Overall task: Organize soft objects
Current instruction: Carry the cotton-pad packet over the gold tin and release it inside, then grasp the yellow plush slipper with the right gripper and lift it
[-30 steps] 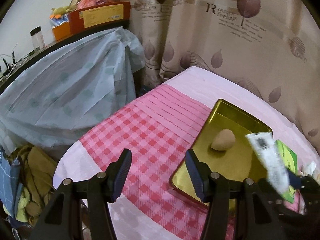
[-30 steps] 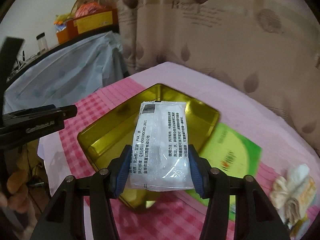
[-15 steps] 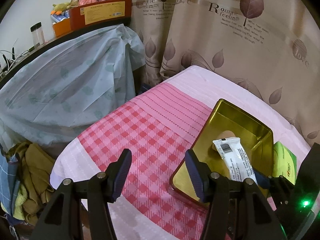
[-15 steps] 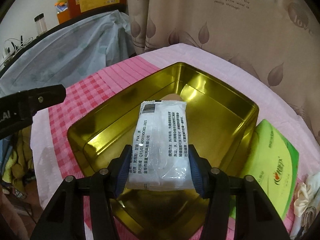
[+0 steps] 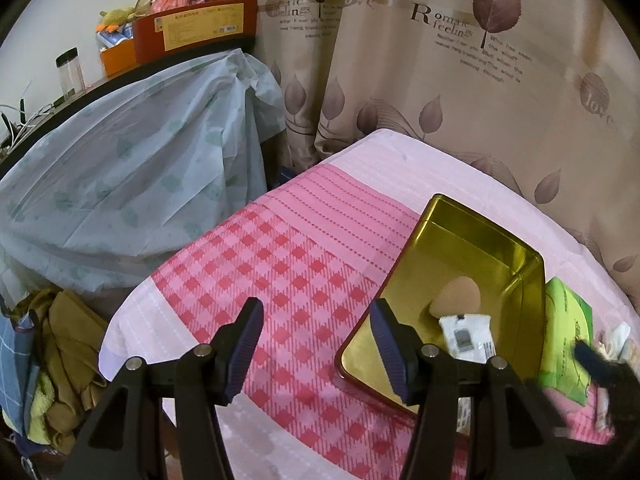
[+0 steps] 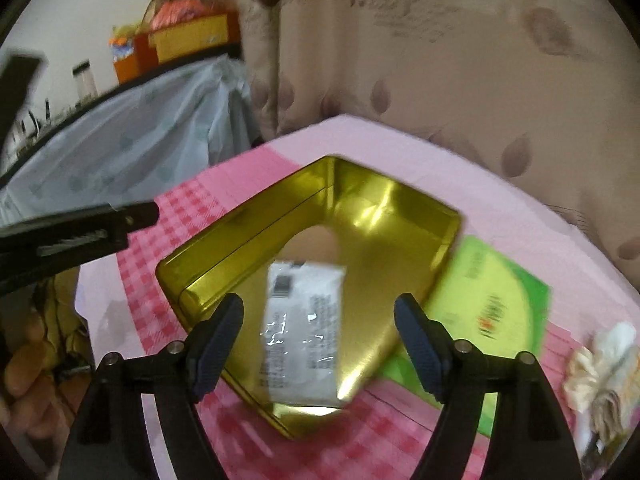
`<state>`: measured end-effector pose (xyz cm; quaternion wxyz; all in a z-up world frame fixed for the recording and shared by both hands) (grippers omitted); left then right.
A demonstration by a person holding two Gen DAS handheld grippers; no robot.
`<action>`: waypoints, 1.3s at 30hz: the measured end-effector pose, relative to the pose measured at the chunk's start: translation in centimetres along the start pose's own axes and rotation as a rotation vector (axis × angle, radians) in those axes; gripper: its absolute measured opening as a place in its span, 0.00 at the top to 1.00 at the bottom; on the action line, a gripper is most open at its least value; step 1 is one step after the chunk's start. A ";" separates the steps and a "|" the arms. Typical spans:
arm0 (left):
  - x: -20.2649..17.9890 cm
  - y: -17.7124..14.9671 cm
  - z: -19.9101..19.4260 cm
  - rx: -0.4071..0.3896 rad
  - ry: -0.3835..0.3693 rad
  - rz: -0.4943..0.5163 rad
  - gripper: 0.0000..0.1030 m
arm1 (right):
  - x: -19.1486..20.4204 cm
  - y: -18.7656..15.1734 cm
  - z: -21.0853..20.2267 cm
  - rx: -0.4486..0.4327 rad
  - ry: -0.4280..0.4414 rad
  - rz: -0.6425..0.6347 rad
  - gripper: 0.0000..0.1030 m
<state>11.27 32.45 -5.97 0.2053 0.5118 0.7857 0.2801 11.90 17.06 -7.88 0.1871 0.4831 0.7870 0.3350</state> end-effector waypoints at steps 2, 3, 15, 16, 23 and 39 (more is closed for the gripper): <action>-0.2 -0.1 -0.1 -0.005 0.004 0.012 0.45 | -1.7 -0.5 -2.0 -0.030 -0.026 0.020 0.27; -0.4 -0.1 -0.2 -0.007 0.003 0.018 0.45 | -2.7 -0.9 -2.9 -0.042 -0.044 0.026 0.27; -3.2 -0.9 -1.0 -0.027 -0.001 0.133 0.45 | -18.8 -9.8 -13.1 -0.055 -0.403 0.231 0.27; -3.6 -1.0 -1.1 -0.030 -0.004 0.145 0.45 | -20.3 -10.9 -13.7 -0.044 -0.432 0.259 0.27; -6.0 -1.8 -2.0 -0.060 -0.021 0.244 0.45 | -25.0 -14.8 -14.1 -0.002 -0.488 0.362 0.27; -10.1 -3.9 -2.2 -0.066 -0.008 0.400 0.45 | -28.2 -17.4 -11.3 0.020 -0.451 0.432 0.44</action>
Point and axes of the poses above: each gripper's, at about its wrist camera, not at the fingertips, and z roughly the way its jaws point, x to its left, y to its top, the point moved 4 cm from there along z, roughly the way its jaws point
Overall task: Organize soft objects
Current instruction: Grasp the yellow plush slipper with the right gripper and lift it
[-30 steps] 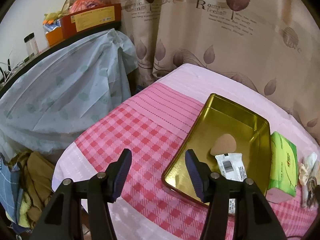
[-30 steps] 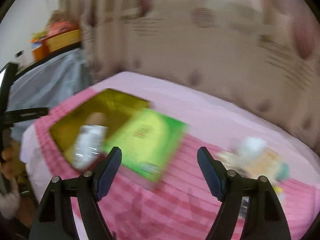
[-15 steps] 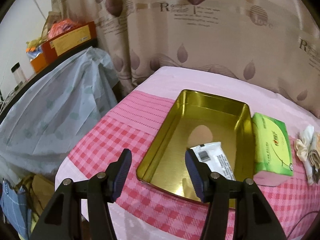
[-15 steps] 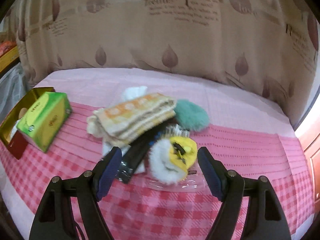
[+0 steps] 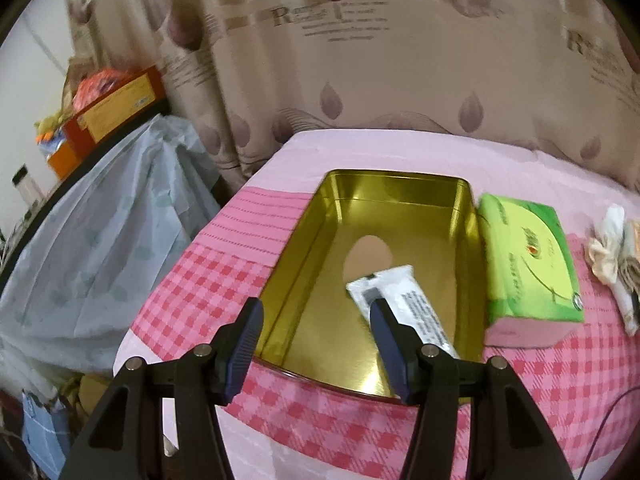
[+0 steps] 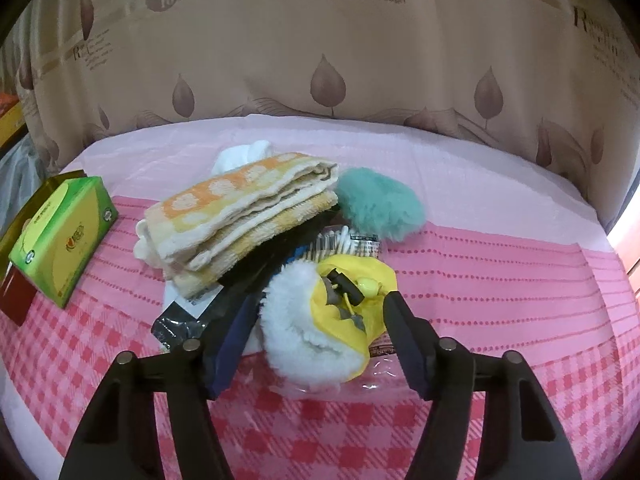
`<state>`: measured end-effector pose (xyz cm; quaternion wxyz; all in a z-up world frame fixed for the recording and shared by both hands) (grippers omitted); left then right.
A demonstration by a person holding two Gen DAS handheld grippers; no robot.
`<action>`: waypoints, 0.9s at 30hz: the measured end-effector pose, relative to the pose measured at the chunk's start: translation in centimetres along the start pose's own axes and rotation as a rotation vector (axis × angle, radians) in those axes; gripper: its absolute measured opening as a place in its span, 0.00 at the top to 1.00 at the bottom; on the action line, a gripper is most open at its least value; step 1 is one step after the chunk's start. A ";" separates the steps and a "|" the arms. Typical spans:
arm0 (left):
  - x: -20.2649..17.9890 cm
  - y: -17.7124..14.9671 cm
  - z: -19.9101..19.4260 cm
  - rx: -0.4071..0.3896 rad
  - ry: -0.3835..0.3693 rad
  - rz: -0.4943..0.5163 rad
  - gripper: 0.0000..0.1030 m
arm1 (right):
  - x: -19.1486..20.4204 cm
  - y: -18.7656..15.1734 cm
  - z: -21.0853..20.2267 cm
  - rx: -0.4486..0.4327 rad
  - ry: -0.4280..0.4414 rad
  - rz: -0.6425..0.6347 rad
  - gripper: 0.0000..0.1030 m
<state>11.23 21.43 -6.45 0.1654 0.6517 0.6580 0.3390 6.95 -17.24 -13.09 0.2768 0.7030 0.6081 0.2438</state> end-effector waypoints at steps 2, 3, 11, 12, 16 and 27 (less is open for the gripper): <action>-1.2 -0.1 -0.6 -0.013 -0.008 0.037 0.45 | -0.2 -0.2 0.1 -0.001 -0.006 -0.007 0.52; -1.8 -0.1 -0.9 -0.017 -0.013 0.055 0.45 | -0.2 -0.3 0.2 0.007 -0.001 -0.012 0.54; -7.2 -0.2 -3.0 -0.032 -0.132 0.130 0.45 | -0.9 -0.8 -0.6 -0.020 0.012 -0.013 0.69; -8.0 -0.2 -3.2 -0.033 -0.148 0.141 0.45 | -1.0 -0.8 -0.8 -0.027 0.009 -0.011 0.69; -11.8 -0.3 -4.4 -0.040 -0.228 0.199 0.45 | -2.3 -0.9 -1.7 -0.052 -0.031 -0.008 0.69; -22.7 -0.1 -6.8 -0.056 -0.423 0.361 0.45 | -8.4 -2.5 -2.5 -0.058 -0.218 0.017 0.70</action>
Point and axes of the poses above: each gripper's, at about its wrist camera, not at the fingertips, and z roughly the way its jaws point, x to its left, y to its top, the point moved 4 cm from there along z, roughly the way its jaws point
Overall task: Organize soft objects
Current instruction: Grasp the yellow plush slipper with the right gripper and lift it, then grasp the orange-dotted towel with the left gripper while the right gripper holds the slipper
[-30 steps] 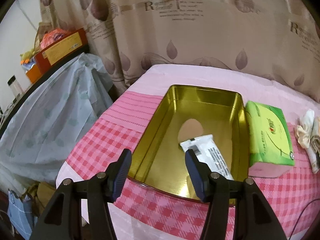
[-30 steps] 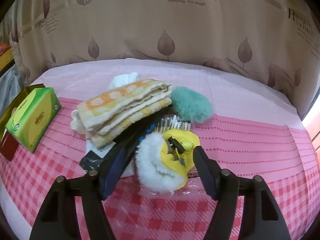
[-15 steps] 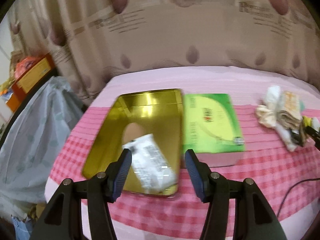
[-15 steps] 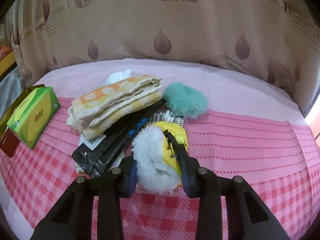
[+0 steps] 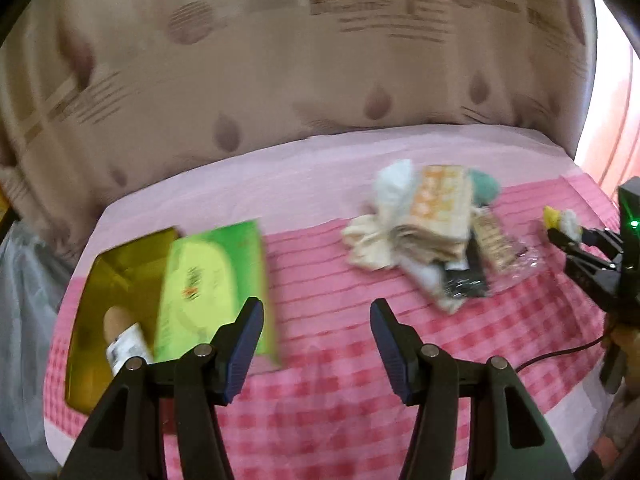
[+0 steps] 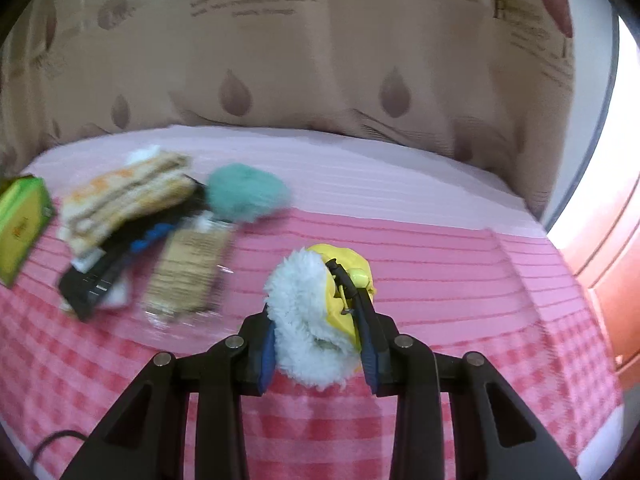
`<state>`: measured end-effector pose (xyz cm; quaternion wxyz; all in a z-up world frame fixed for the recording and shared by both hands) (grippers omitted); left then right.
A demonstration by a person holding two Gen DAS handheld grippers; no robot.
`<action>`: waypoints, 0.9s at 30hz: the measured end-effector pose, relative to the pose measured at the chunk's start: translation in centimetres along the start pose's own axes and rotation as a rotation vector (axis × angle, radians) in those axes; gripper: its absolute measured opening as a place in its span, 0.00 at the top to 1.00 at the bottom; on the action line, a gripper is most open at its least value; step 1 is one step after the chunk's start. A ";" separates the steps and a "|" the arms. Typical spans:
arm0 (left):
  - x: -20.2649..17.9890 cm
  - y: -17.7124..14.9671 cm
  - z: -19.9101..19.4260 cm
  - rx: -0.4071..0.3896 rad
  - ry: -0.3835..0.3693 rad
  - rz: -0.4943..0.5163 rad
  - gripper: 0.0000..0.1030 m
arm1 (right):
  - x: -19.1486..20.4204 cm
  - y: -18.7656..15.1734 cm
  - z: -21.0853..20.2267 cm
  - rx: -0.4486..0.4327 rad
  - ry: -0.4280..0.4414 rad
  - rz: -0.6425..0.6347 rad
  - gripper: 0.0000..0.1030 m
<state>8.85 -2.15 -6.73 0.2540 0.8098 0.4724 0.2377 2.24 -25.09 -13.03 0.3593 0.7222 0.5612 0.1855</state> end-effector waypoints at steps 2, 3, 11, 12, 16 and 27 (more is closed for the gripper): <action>-1.6 1.0 0.4 -0.007 -0.031 0.032 0.45 | -0.8 -0.2 0.5 0.019 0.009 0.031 0.70; -2.3 1.5 0.6 -0.009 -0.045 0.043 0.45 | -0.9 -0.2 0.6 0.021 0.013 0.042 0.70; -6.7 4.7 3.3 0.016 -0.125 0.133 0.44 | -0.6 -0.2 1.2 0.040 0.039 0.026 0.70; -7.1 5.0 3.8 0.024 -0.131 0.139 0.44 | -0.5 -0.2 1.2 0.042 0.043 0.023 0.70; -8.5 6.2 6.1 0.061 -0.146 0.157 0.44 | -0.3 -0.3 1.3 0.050 0.060 0.030 0.70; -10.0 6.3 11.1 0.153 -0.125 0.158 0.41 | -0.9 -0.4 2.1 0.079 0.088 0.055 0.70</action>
Point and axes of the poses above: each gripper's, at about its wrist camera, not at the fingertips, and z roughly the way its jaws point, x to its left, y to its top, the point moved 4 cm from there along z, roughly the way its jaws point
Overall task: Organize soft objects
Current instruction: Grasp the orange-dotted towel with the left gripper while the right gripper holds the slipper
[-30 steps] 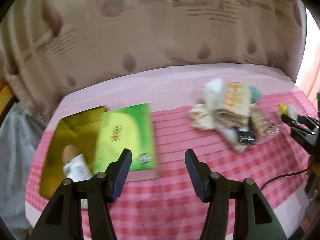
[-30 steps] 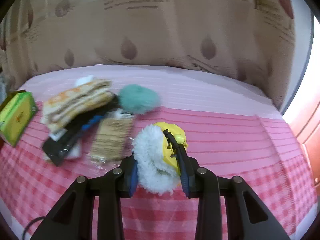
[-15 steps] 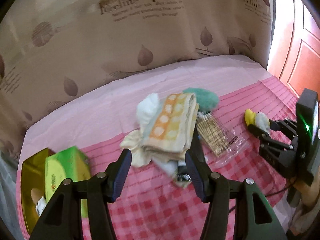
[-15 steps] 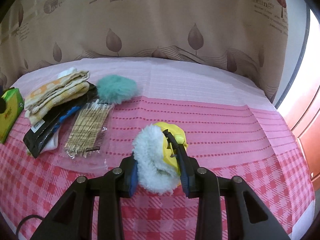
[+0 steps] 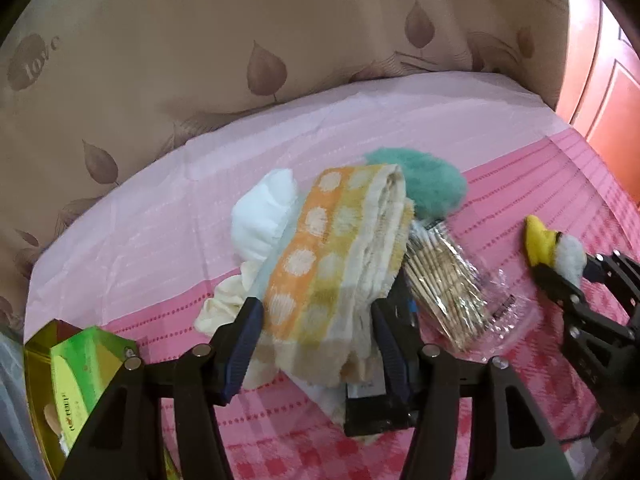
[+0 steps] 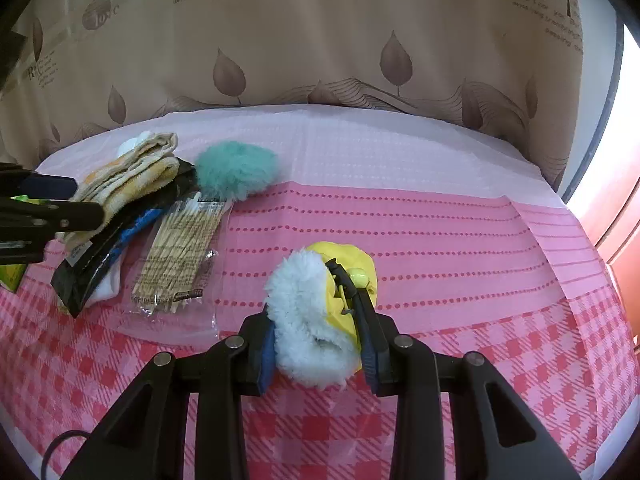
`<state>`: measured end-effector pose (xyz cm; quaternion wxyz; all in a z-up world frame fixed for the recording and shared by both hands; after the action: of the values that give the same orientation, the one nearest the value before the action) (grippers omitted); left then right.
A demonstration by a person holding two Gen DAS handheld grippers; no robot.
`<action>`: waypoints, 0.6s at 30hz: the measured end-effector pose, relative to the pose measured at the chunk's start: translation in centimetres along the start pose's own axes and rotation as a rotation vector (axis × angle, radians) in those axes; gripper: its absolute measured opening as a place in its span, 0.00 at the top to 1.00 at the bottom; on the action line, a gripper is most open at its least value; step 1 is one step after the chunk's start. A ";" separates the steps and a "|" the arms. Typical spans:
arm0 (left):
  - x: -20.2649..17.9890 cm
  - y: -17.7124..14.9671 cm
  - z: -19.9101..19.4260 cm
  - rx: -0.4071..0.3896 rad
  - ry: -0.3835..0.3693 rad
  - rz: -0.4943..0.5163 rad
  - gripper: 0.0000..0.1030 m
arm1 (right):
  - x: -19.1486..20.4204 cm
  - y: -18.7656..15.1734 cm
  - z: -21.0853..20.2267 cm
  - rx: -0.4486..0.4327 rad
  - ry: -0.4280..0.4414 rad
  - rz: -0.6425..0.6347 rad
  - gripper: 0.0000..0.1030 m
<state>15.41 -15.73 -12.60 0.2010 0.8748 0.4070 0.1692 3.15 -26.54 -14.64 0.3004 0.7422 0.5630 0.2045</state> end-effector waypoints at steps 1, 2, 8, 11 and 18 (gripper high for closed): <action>0.0 0.0 0.1 -0.003 -0.009 -0.009 0.41 | 0.0 0.0 0.0 0.000 0.001 0.000 0.70; 0.1 0.1 0.1 -0.009 -0.019 -0.020 0.41 | 0.0 0.0 0.0 0.001 0.002 0.001 0.70; 0.3 0.0 -0.5 -0.024 -0.048 -0.040 0.71 | 0.1 -0.1 0.2 0.009 0.009 0.002 0.70; 0.0 0.0 -1.1 -0.034 -0.034 -0.026 0.75 | 0.1 -0.1 0.3 0.009 0.010 0.001 0.70; 0.3 -0.1 -2.8 -0.061 -0.052 -0.044 0.76 | 0.1 -0.1 0.3 0.011 0.011 0.002 0.69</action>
<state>14.21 -14.85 -10.26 0.2418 0.8632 0.4155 0.1542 3.29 -26.48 -14.98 0.2931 0.7433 0.5649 0.2059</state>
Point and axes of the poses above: each gripper's, at about its wrist camera, not at the fingertips, and z roughly the way its jaws point, x to its left, y to its top, the point moved 4 cm from there along z, roughly the way its jaws point
